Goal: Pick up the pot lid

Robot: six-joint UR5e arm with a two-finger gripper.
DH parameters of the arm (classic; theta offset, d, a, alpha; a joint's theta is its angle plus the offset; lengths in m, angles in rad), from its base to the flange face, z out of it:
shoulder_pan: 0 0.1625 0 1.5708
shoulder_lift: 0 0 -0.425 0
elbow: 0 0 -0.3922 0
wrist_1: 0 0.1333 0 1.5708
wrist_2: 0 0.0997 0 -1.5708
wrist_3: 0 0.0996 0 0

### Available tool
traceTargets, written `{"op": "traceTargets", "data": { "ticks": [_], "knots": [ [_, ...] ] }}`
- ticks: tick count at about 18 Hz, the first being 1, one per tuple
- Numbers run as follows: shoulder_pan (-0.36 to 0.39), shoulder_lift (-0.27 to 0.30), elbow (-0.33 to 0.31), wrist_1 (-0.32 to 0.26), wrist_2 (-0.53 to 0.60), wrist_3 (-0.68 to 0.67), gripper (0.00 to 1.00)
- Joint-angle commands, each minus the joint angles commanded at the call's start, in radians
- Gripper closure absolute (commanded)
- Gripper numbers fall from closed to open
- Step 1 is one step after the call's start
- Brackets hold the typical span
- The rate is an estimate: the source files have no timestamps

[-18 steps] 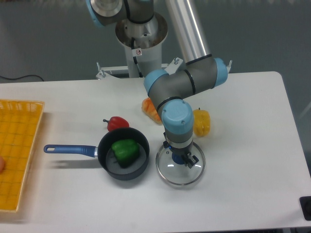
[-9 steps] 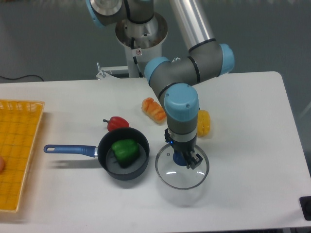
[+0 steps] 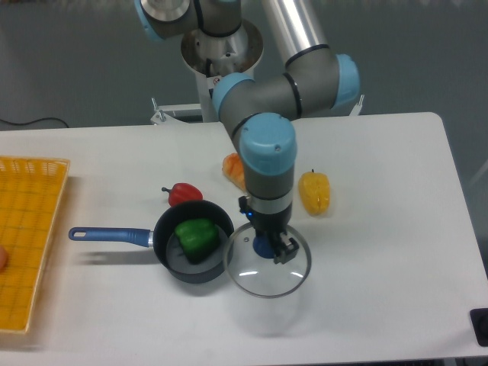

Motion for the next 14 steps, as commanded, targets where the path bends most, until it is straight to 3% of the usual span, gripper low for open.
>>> {"op": "traceTargets", "data": {
  "ticks": [14],
  "knots": [
    [0.000, -0.003, -0.017, -0.006, -0.006, 0.000, 0.60]
  ]
}}
